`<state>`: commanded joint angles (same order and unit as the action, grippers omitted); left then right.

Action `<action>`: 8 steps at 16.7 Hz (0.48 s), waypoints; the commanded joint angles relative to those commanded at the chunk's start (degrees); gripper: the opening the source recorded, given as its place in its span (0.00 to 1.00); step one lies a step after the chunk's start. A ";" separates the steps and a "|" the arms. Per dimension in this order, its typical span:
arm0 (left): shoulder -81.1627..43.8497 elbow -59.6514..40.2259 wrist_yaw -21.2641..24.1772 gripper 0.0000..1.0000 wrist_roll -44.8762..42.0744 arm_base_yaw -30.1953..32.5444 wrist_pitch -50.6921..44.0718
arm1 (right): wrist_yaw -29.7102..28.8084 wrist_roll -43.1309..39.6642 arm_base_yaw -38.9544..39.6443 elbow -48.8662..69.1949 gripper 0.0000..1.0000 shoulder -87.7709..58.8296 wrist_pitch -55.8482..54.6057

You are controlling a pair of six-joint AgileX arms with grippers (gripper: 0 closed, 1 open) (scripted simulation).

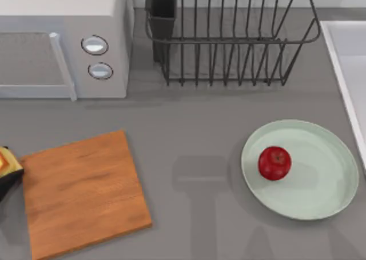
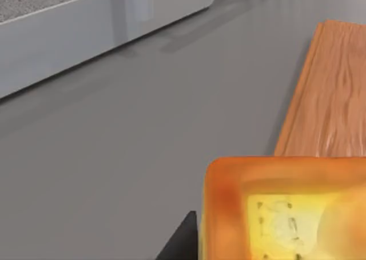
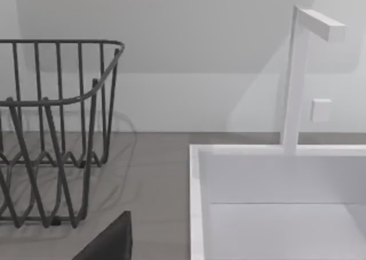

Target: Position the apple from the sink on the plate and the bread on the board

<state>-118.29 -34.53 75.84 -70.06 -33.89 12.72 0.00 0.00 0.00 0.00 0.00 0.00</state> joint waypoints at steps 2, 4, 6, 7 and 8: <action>0.00 0.00 0.00 0.00 0.00 0.00 0.00 | 0.00 0.00 0.00 0.00 1.00 0.00 0.00; 0.19 -0.08 -0.02 0.00 -0.07 -0.12 -0.30 | 0.00 0.00 0.00 0.00 1.00 0.00 0.00; 1.78 -0.42 0.11 0.00 -0.14 -0.02 -2.05 | 0.00 0.00 0.00 0.00 1.00 0.00 0.00; 3.18 -0.69 0.21 0.00 -0.20 0.05 -3.55 | 0.00 0.00 0.00 0.00 1.00 0.00 0.00; 4.87 -1.01 0.32 0.00 -0.24 0.12 -5.36 | 0.00 0.00 0.00 0.00 1.00 0.00 0.00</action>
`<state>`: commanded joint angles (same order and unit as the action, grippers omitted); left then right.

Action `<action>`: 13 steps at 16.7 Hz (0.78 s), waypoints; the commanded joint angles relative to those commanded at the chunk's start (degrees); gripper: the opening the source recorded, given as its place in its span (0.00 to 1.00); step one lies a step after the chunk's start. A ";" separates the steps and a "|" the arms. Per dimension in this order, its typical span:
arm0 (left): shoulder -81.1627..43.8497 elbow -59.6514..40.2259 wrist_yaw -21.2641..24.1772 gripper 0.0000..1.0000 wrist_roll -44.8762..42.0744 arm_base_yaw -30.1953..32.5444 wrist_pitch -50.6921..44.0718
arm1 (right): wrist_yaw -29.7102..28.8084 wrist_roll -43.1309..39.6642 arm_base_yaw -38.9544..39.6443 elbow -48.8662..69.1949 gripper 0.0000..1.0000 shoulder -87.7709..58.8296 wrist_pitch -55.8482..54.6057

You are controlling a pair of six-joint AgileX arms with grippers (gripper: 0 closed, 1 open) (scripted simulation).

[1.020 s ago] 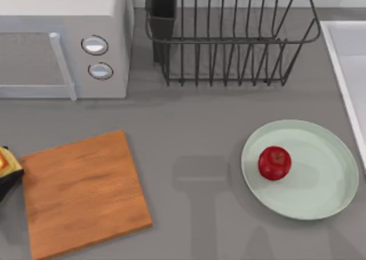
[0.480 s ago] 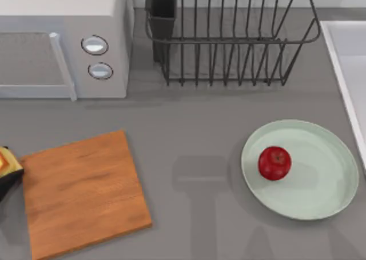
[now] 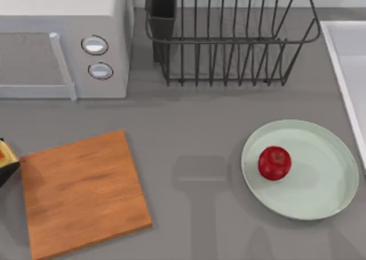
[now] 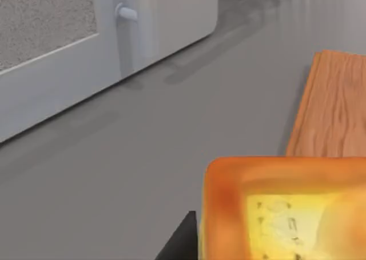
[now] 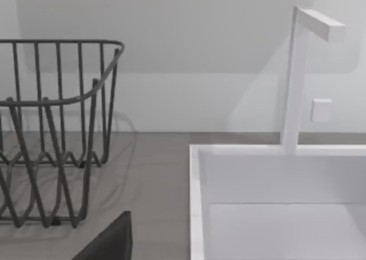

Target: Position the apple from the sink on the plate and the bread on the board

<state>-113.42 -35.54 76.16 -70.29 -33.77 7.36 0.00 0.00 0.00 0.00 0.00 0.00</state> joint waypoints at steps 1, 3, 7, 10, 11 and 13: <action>1.89 -0.34 0.09 0.00 -0.01 0.07 -2.02 | 0.00 0.00 0.00 0.00 1.00 0.00 0.00; 5.99 -1.09 0.12 0.00 0.09 0.21 -6.43 | 0.00 0.00 0.00 0.00 1.00 0.00 0.00; 13.80 -2.60 -0.26 0.00 0.75 0.17 -15.37 | 0.00 0.00 0.00 0.00 1.00 0.00 0.00; 17.72 -3.44 -0.50 0.00 1.21 -0.14 -20.46 | 0.00 0.00 0.00 0.00 1.00 0.00 0.00; 18.41 -3.60 -0.54 0.00 1.29 -0.21 -21.41 | 0.00 0.00 0.00 0.00 1.00 0.00 0.00; 18.71 -3.67 -0.56 0.00 1.32 -0.24 -21.82 | 0.00 0.00 0.00 0.00 1.00 0.00 0.00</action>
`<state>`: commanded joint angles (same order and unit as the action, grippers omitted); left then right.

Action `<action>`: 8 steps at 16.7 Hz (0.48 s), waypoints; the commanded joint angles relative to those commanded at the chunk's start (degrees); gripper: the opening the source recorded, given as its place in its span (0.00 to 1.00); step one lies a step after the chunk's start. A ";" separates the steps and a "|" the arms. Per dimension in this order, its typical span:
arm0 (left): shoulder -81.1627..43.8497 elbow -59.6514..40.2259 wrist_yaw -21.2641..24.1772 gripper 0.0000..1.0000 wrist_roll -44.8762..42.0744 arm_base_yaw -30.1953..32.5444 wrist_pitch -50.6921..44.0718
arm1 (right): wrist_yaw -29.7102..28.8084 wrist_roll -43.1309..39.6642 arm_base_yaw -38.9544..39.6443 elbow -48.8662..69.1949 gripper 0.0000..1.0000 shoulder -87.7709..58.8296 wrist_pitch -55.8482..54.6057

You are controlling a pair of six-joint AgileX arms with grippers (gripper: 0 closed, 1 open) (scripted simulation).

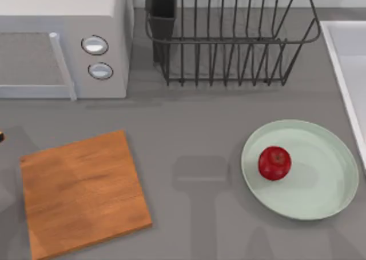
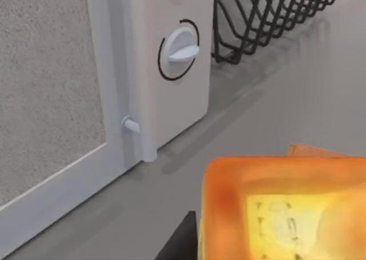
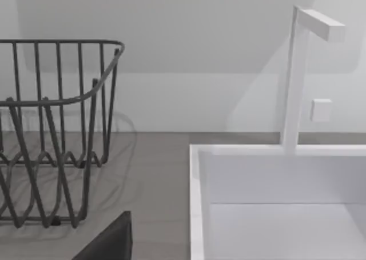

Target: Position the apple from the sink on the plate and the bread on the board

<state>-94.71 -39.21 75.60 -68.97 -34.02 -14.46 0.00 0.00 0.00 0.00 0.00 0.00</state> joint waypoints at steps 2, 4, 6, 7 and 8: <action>0.00 0.00 0.00 0.00 0.00 0.00 0.00 | 0.00 0.00 0.00 0.00 1.00 0.00 0.00; -0.25 0.15 0.05 0.00 -0.07 0.15 0.33 | 0.00 0.00 0.00 0.00 1.00 0.00 0.00; 0.47 0.85 -1.69 0.00 1.57 1.74 1.77 | 0.00 0.00 0.00 0.00 1.00 0.00 0.00; 0.87 1.41 -3.47 0.00 3.25 3.39 3.09 | 0.00 0.00 0.00 0.00 1.00 0.00 0.00; 1.25 2.04 -5.84 0.00 5.51 5.57 4.72 | 0.00 0.00 0.00 0.00 1.00 0.00 0.00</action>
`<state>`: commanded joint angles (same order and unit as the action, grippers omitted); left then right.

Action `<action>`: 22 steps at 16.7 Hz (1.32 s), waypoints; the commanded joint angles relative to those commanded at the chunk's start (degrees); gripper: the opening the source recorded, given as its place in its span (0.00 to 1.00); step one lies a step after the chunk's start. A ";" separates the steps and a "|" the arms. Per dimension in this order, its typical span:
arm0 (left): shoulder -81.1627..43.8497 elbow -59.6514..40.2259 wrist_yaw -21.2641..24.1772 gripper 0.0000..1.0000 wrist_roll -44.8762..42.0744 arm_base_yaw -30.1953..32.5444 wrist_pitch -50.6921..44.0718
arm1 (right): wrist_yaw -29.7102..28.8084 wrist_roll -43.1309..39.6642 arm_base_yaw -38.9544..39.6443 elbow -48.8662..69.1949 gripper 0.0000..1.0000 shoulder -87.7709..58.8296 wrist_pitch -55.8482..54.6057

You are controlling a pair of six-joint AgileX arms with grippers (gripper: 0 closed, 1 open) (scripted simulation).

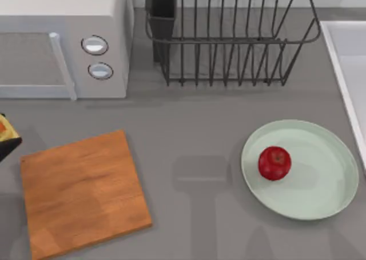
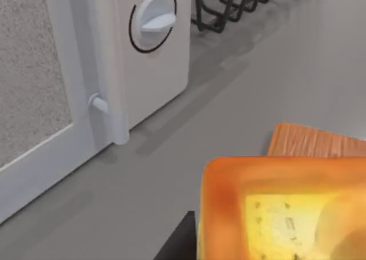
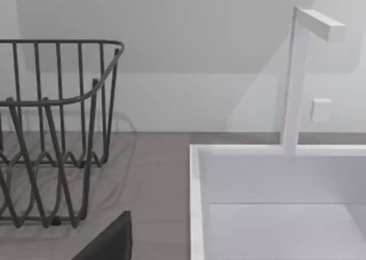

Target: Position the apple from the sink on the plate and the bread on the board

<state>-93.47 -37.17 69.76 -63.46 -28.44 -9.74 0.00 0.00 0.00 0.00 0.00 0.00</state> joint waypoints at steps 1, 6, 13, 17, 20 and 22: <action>0.43 0.69 -2.95 0.00 2.83 2.74 1.85 | 0.00 0.00 0.00 0.00 1.00 0.00 0.00; 4.45 5.17 -23.13 0.00 22.61 23.58 11.69 | 0.00 0.00 0.00 0.00 1.00 0.00 0.00; 10.70 11.40 -57.77 0.00 51.67 52.00 20.74 | 0.00 0.00 0.00 0.00 1.00 0.00 0.00; 15.01 15.79 -78.02 0.00 66.75 59.54 23.42 | 0.00 0.00 0.00 0.00 1.00 0.00 0.00; 19.90 20.26 -90.32 0.00 77.32 64.12 24.43 | 0.00 0.00 0.00 0.00 1.00 0.00 0.00; 23.18 23.09 -96.22 0.00 82.99 66.85 24.63 | 0.00 0.00 0.00 0.00 1.00 0.00 0.00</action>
<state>-70.29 -14.08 -26.45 19.53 38.40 14.89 0.00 0.00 0.00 0.00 0.00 0.00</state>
